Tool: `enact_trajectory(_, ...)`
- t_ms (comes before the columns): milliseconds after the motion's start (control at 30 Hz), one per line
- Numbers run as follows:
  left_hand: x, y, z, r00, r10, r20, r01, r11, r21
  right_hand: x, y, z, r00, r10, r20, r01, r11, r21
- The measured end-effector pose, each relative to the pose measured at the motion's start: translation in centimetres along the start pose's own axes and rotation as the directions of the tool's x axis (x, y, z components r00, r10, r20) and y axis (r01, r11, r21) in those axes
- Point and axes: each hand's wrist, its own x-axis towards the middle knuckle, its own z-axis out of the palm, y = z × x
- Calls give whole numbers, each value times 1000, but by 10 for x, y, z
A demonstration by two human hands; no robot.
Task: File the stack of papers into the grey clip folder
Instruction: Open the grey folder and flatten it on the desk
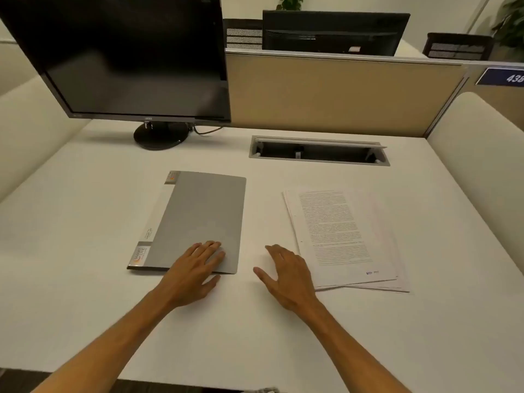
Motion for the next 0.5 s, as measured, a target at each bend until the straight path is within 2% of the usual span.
enact_trajectory(200, 6, -4, -2, 995, 61, -77, -62, 998, -12, 8, -30, 15, 998, 34, 60, -39, 996, 76)
enact_trajectory(300, 5, -3, -9, 993, 70, -92, -76, 995, -63, 13, -47, 16, 990, 111, 91, -128, 967, 221)
enact_trajectory(367, 4, -2, -9, 993, 71, -94, -78, 994, -80, 18, -59, 18, 977, 183, 112, -212, 902, 375)
enact_trajectory(500, 0, -3, -7, 993, 56, -108, -68, 991, -111, 29, -71, 22, 936, 315, 155, -340, 703, 625)
